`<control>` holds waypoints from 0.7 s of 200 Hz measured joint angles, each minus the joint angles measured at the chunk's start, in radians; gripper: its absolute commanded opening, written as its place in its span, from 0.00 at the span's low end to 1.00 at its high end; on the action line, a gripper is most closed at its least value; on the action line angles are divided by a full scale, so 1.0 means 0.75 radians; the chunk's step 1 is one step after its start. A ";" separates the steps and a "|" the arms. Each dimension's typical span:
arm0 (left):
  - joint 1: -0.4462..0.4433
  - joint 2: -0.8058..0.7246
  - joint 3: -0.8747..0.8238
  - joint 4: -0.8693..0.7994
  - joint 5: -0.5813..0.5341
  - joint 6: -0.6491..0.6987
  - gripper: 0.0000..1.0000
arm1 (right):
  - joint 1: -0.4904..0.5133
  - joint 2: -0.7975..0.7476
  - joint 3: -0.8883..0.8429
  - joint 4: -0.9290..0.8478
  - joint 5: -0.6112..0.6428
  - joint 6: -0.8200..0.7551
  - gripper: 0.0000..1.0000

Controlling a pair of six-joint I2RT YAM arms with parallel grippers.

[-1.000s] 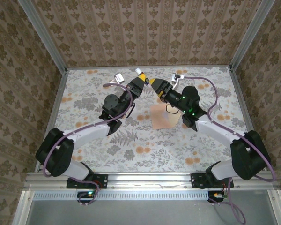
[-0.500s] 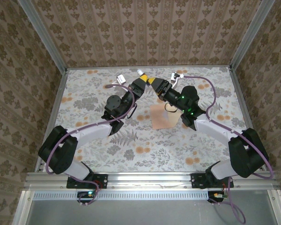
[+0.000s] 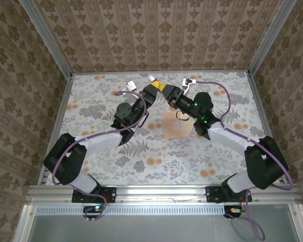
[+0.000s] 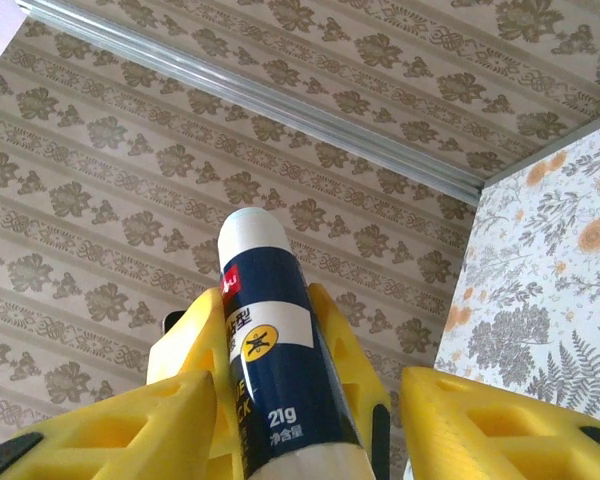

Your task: Place the letter into the envelope and seal it

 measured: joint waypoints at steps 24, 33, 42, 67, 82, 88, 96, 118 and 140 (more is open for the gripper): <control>0.000 0.000 0.000 0.002 0.000 -0.002 0.00 | 0.000 0.000 0.007 0.000 -0.008 0.000 0.44; 0.000 0.000 0.000 0.002 0.000 -0.002 0.00 | 0.000 0.000 0.009 0.001 -0.010 0.000 0.42; 0.000 0.000 0.000 0.002 -0.002 -0.003 0.00 | 0.000 0.001 0.010 0.001 -0.011 0.001 0.40; 0.001 0.000 0.000 0.004 -0.009 -0.012 0.00 | 0.000 0.006 0.011 0.001 -0.012 -0.001 0.34; 0.001 0.001 0.000 0.005 -0.014 -0.023 0.00 | 0.000 0.007 0.012 0.007 -0.014 -0.002 0.30; 0.001 0.001 0.000 0.006 -0.016 -0.031 0.00 | 0.000 0.007 0.012 0.010 -0.016 -0.001 0.28; 0.001 0.001 0.000 0.006 -0.019 -0.037 0.00 | 0.000 0.007 0.012 0.012 -0.016 -0.001 0.27; 0.001 0.001 0.000 0.006 -0.019 -0.047 0.00 | 0.000 0.007 0.012 0.012 -0.016 -0.006 0.25; 0.001 0.001 0.000 0.005 -0.019 -0.047 0.04 | 0.000 0.007 0.012 0.011 -0.016 -0.011 0.24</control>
